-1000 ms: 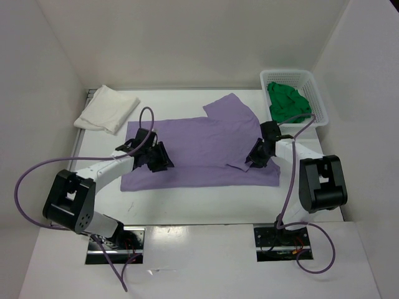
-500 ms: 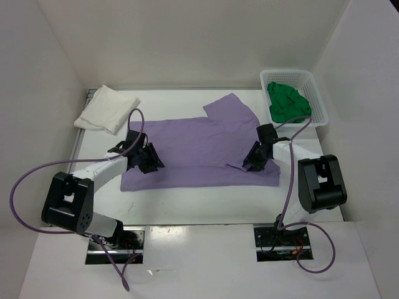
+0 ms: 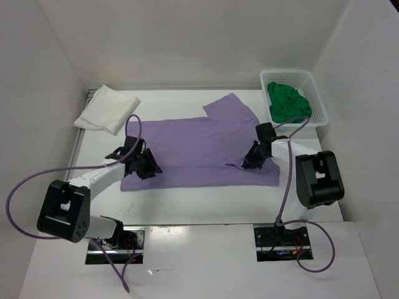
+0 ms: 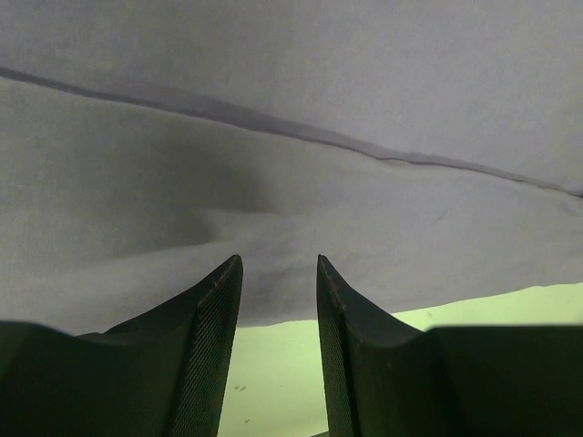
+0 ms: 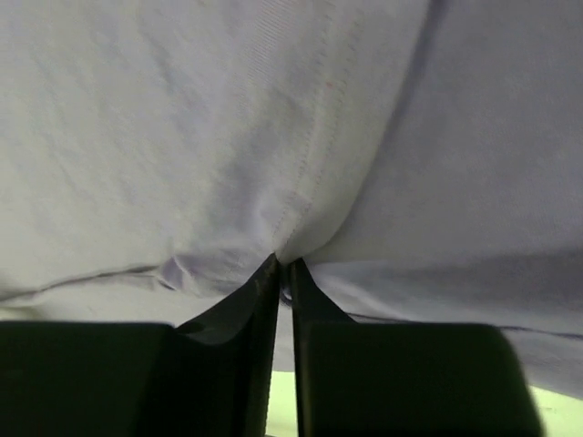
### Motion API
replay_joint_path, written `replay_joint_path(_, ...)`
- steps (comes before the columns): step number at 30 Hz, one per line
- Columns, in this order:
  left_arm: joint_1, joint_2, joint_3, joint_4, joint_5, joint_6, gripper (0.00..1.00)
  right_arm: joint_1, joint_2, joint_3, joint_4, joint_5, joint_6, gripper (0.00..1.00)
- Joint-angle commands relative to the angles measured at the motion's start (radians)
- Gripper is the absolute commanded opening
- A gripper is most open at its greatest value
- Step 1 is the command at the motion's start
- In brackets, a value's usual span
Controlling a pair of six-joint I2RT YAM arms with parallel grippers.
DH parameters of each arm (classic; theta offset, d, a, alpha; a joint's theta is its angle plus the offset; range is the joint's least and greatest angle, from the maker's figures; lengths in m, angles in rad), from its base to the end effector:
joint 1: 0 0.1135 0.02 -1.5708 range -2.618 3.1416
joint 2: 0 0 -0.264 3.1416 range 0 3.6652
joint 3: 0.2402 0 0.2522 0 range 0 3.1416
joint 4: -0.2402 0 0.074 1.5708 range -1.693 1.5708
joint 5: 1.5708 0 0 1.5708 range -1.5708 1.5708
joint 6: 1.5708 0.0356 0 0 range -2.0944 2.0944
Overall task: Fold and stack the t-shirts
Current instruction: Fold the flattened tshirt in 1/3 of the way
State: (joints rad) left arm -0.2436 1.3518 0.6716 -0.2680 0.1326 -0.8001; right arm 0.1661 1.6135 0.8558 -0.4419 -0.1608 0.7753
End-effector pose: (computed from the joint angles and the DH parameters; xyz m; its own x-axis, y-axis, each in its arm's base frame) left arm 0.2459 -0.0660 0.1750 -0.7744 -0.5403 -0.3292 -0.3469 0.7978 -0.4932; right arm 0.2851 0.0536 0.1508 -0.8107 0.5646 -0.1546 0.4858 0.7963 0.3604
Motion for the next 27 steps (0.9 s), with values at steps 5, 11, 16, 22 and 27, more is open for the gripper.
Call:
replay_joint_path(5,0.01,-0.062,-0.006,0.001,-0.01,-0.025,0.46,0.01,0.088,0.164,0.055,-0.074,0.038,0.06)
replay_joint_path(11,0.021,-0.092,0.003,-0.019,-0.01,-0.025,0.46,0.068,0.233,0.396,0.042,-0.098,0.048,0.06)
replay_joint_path(16,0.021,-0.135,0.012,-0.046,-0.03,-0.034,0.46,0.108,0.254,0.502,0.003,-0.077,0.036,0.33)
replay_joint_path(22,-0.014,-0.139,0.046,-0.056,-0.042,-0.024,0.46,0.108,0.076,0.372,-0.018,0.007,-0.013,0.34)
replay_joint_path(27,-0.147,-0.017,0.126,-0.022,-0.06,-0.034,0.43,0.154,-0.042,0.162,0.006,0.007,0.025,0.01)
